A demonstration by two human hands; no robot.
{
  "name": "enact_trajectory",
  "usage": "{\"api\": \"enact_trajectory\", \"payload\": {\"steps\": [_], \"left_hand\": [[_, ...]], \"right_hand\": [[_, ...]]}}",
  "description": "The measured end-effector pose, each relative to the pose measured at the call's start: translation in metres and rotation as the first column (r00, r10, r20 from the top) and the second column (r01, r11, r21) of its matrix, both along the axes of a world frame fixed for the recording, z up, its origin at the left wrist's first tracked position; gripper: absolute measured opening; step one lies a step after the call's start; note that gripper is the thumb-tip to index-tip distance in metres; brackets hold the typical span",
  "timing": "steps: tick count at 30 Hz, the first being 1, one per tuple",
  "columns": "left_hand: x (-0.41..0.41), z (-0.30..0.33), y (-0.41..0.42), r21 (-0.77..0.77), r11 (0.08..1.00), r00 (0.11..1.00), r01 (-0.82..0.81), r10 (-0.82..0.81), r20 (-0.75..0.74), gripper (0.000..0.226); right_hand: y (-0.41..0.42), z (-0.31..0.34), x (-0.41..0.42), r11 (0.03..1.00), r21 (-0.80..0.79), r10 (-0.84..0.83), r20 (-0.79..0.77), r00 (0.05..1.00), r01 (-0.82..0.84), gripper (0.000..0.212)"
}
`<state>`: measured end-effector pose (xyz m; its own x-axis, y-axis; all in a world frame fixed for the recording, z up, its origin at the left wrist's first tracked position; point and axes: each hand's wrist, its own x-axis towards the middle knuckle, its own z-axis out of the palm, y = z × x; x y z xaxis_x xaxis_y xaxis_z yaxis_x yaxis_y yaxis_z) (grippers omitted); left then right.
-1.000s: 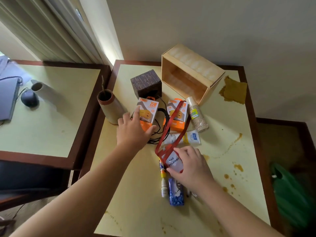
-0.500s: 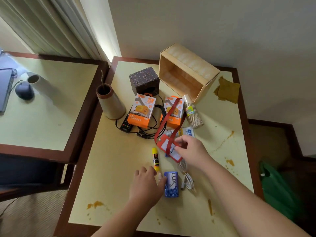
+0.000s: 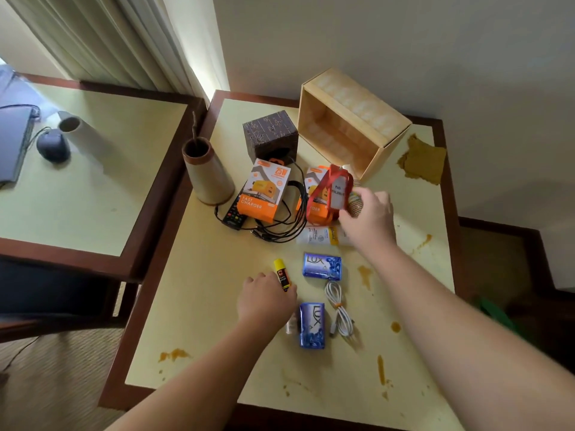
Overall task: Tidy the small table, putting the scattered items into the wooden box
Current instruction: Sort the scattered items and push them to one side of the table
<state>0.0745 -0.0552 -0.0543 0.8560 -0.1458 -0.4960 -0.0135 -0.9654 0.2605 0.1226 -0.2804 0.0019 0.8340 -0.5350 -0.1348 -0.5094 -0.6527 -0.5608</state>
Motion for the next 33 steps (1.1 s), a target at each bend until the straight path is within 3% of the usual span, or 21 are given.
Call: {"api": "enact_trajectory", "payload": {"steps": [2,6,14,18,21,25,33], "left_hand": [[0.007,0.0,0.0,-0.023,0.999,1.0,-0.031,0.031,0.002,0.044],[0.032,0.003,0.007,-0.022,0.998,0.996,-0.066,0.067,0.058,0.037],[0.071,0.006,0.029,0.047,0.998,0.979,0.048,-0.057,0.195,0.03],[0.063,0.016,0.029,0.012,0.99,0.954,0.144,-0.142,0.265,0.03],[0.05,0.032,0.028,-0.031,0.982,0.899,0.184,-0.156,0.409,0.028],[0.063,0.058,0.015,-0.108,0.972,0.816,0.209,-0.112,0.567,0.025],[0.149,0.074,-0.058,-0.019,0.985,0.866,0.169,-0.139,0.48,0.037]], "right_hand": [[0.013,-0.01,-0.03,0.995,0.054,0.078,0.012,0.997,-0.079,0.044],[0.03,-0.035,-0.078,0.951,0.138,0.302,-0.218,0.928,-0.277,0.057],[0.044,-0.058,-0.087,0.932,-0.078,0.33,-0.227,0.916,-0.355,0.068],[0.038,-0.058,-0.075,0.886,-0.151,0.387,-0.279,0.879,-0.438,0.061],[0.03,-0.054,-0.067,0.872,-0.145,0.419,-0.274,0.866,-0.467,0.054],[0.019,-0.041,-0.061,0.891,-0.03,0.439,-0.198,0.876,-0.453,0.049],[-0.001,-0.017,-0.06,0.978,0.04,0.207,-0.065,0.976,-0.205,0.045]]}}
